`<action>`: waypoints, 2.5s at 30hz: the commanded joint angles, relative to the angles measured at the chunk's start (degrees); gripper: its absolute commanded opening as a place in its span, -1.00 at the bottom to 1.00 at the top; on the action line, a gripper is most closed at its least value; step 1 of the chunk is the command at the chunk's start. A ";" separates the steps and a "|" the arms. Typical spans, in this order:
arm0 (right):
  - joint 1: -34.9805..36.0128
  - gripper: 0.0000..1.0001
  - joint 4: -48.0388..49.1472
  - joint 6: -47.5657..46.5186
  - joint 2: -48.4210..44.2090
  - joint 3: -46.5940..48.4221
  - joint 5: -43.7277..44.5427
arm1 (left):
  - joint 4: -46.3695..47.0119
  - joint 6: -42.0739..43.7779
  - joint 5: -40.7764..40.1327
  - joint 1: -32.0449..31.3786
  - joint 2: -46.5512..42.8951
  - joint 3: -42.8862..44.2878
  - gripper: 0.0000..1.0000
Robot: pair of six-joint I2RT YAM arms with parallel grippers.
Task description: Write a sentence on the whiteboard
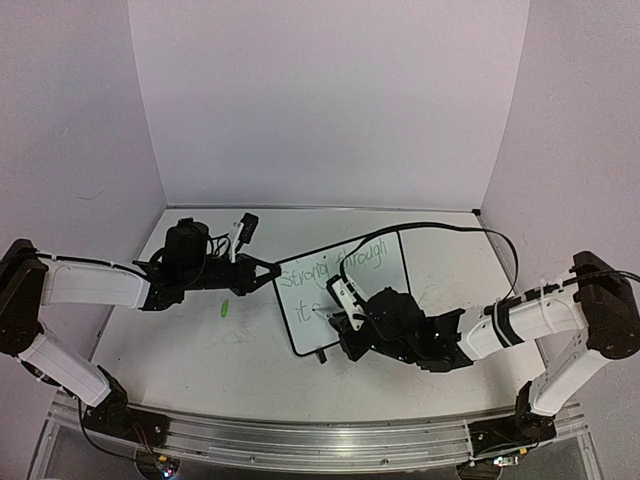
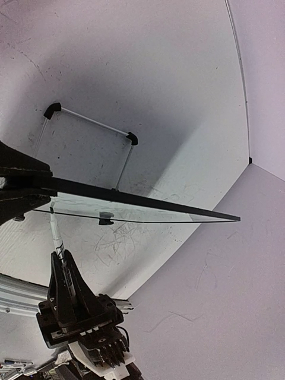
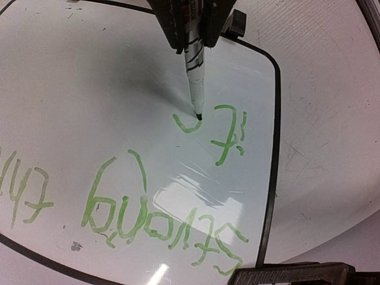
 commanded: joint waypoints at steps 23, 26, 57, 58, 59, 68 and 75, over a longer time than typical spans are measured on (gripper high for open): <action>-0.83 -1.00 -1.50 1.74 -1.82 -2.18 4.96 | -5.32 3.17 -5.21 0.67 1.87 0.14 -1.00; -1.07 -1.00 -1.24 1.98 -2.43 -2.39 5.49 | -5.32 3.22 -5.25 0.67 1.60 0.05 -1.00; -2.78 -1.00 1.05 0.83 -0.42 1.07 4.54 | -5.32 3.43 -5.03 0.67 1.44 -0.39 -1.00; -2.75 -1.00 1.05 0.79 -0.37 1.07 4.42 | -5.32 3.43 -5.06 0.67 1.39 -0.39 -1.00; -2.76 -1.00 1.05 0.80 -0.33 1.07 4.32 | -5.32 3.43 -5.07 0.67 1.35 -0.39 -1.00; -2.68 -1.00 0.26 1.79 -0.93 -0.84 2.29 | -5.34 3.46 -5.47 0.67 1.14 -0.48 -1.00; -2.63 -1.00 -0.52 2.58 -2.04 -2.86 1.78 | -5.41 3.35 -5.52 0.70 1.34 -0.38 -1.00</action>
